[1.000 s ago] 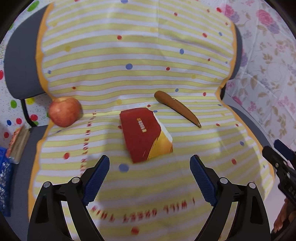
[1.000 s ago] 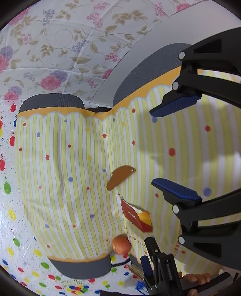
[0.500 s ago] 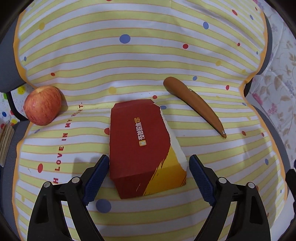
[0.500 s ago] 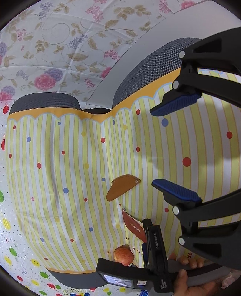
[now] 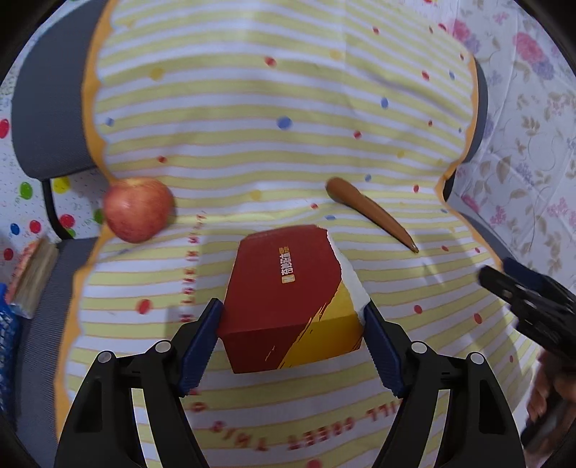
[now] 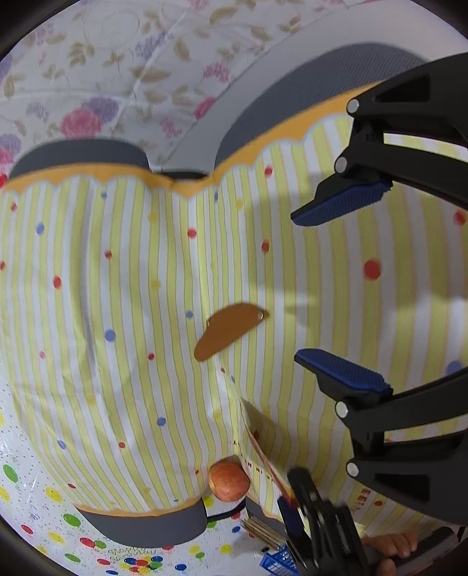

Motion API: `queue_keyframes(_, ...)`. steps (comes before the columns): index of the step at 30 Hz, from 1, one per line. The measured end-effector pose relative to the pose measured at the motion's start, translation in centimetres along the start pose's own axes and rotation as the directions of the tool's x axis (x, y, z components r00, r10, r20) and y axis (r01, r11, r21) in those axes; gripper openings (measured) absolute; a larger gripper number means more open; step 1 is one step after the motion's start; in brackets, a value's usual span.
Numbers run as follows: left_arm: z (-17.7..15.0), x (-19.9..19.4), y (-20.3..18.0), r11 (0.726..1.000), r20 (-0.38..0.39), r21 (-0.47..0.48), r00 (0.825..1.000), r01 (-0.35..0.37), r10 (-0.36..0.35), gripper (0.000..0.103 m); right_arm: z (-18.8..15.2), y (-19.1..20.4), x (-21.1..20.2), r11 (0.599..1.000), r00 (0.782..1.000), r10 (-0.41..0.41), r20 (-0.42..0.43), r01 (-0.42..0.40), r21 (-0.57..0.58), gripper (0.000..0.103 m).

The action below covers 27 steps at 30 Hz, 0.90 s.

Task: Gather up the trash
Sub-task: 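Grasp the red box with the left gripper while the right gripper grasps the wooden spatula, then lift the red box and wooden spatula off the chair cover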

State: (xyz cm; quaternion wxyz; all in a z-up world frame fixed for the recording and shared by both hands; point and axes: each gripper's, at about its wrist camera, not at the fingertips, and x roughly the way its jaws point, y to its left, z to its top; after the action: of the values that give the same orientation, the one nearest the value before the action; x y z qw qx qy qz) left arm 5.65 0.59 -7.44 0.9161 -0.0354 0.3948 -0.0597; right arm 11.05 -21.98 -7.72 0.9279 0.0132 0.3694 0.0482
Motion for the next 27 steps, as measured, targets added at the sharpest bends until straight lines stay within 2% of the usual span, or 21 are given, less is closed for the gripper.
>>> queue_keyframes(2, 0.3, -0.3, 0.7, 1.0, 0.012, 0.014, 1.0, -0.013, 0.013, 0.076, 0.8, 0.5, 1.9, 1.0, 0.999, 0.026, -0.022, -0.026, -0.007, 0.07)
queue_keyframes(9, -0.5, 1.8, 2.6, 0.998, -0.064, 0.058, 0.997, 0.038, -0.035, 0.076, 4.6, 1.7, 8.6, 0.995, 0.989, 0.096, -0.115, -0.098, -0.018, 0.07)
queue_keyframes(14, -0.9, 2.3, 3.7, 0.995, -0.083, 0.068, 0.994, 0.077, -0.071, 0.076, 6.9, 2.4, 12.6, 0.992, 0.979, 0.11, -0.172, -0.118, -0.034, 0.07)
queue_keyframes(18, -0.8, 2.2, 3.8, 0.993, -0.082, 0.092, 0.994, 0.076, -0.068, 0.076, 8.1, 2.6, 15.7, 0.991, 0.966, 0.124, -0.228, -0.131, -0.015, 0.07)
queue_keyframes(22, -0.7, 2.6, 4.0, 0.992, -0.1, 0.078, 0.991, 0.095, -0.087, 0.077, 8.1, 3.2, 16.3, 0.99, 0.965, 0.112, -0.237, -0.129, -0.057, 0.068)
queue_keyframes(24, -0.7, 2.6, 3.9, 0.992, -0.101, 0.082, 0.991, 0.093, -0.085, 0.077, 7.7, 3.4, 15.7, 0.988, 0.963, 0.13, -0.235, -0.147, -0.056, 0.053)
queue_keyframes(27, -1.0, 2.0, 3.4, 0.991, -0.1, 0.091, 0.991, 0.102, -0.093, 0.077, 6.7, 3.9, 14.3, 0.988, 0.965, 0.106, -0.241, -0.13, -0.086, 0.051)
